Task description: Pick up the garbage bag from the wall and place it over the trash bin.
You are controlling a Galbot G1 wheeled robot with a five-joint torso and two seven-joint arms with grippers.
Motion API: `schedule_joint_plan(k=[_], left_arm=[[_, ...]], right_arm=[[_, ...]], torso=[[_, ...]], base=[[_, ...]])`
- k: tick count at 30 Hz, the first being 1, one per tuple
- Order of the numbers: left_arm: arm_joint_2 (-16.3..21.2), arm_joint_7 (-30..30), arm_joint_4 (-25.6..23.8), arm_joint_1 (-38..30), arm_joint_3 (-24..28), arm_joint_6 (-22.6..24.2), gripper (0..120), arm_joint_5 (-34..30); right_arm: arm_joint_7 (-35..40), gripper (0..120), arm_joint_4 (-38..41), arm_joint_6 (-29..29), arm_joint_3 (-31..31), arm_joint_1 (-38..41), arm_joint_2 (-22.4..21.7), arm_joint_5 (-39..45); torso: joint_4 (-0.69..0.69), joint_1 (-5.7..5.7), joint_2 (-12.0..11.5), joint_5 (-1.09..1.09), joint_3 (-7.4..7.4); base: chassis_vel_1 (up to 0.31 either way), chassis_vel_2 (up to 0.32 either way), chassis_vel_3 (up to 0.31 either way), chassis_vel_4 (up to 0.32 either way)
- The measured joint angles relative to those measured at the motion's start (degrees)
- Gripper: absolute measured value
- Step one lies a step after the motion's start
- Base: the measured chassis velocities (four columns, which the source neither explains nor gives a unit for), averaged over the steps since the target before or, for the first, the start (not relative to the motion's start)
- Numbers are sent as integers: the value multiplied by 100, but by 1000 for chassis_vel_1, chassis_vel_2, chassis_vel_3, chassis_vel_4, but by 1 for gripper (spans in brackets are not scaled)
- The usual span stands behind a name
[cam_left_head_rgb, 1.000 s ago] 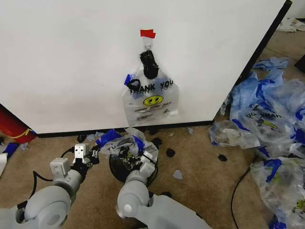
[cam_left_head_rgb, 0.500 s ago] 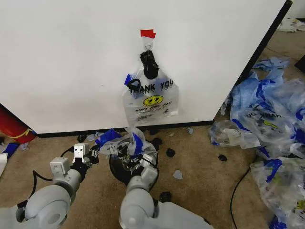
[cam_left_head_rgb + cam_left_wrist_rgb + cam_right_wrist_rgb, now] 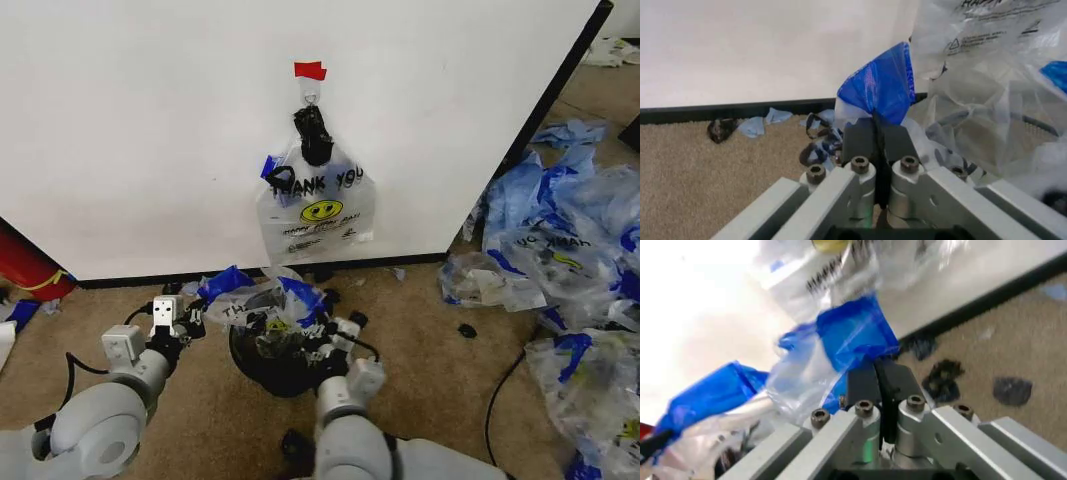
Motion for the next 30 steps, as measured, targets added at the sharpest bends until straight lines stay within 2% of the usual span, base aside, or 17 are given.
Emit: schedule_joint_plan(k=[13, 21, 30], left_arm=[[201, -112, -359, 22, -43, 50, 0, -207], [300, -233, -543, 94, -53, 76, 0, -307], [324, -379, -668, 325, -91, 112, 0, -350]], right_arm=[[43, 0, 800, 99, 151, -257, -1178, -254], [246, 0, 1191, 45, 121, -518, -1631, -283], [275, 0, 1123, 48, 60, -879, -1760, -412]], torso=[[1, 0, 0, 1, 0], [0, 0, 0, 0, 0], [0, 0, 0, -2, 0]], base=[[0, 0, 0, 0], [0, 0, 0, 0], [0, 0, 0, 0]])
